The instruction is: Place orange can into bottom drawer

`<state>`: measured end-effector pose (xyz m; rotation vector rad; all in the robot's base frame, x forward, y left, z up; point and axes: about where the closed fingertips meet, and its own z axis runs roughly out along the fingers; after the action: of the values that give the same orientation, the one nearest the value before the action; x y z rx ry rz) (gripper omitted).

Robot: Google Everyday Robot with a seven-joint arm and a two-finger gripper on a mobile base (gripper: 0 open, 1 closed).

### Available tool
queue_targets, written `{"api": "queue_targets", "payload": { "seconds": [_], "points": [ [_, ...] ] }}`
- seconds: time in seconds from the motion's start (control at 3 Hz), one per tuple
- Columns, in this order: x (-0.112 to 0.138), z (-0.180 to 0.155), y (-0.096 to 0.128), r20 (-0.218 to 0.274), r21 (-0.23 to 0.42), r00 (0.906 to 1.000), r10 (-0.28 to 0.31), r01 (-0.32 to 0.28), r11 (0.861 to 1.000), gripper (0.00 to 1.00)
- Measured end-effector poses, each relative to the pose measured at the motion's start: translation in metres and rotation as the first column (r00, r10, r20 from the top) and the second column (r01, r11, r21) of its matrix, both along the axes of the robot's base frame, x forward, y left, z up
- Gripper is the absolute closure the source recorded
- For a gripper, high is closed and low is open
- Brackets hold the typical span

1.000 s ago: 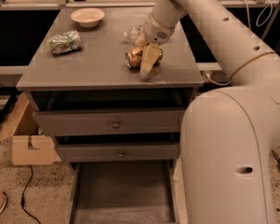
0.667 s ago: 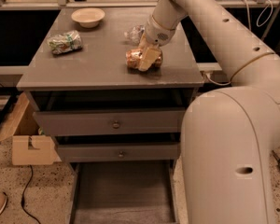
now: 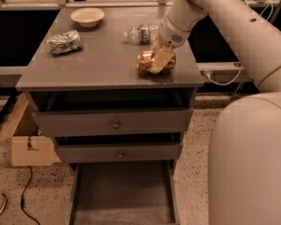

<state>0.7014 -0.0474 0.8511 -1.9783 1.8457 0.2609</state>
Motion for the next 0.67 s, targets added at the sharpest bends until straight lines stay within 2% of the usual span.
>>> {"api": "queue_targets", "payload": {
  "seconds": [0.33,0.67],
  "points": [
    [-0.041,0.011,-0.026,-0.030,0.036,0.9985,-0.047,0.048,0.998,1.00],
    [-0.087,0.009,-0.051,-0.087,0.069,0.9916,-0.095,0.101,0.992,1.00]
  ]
}}
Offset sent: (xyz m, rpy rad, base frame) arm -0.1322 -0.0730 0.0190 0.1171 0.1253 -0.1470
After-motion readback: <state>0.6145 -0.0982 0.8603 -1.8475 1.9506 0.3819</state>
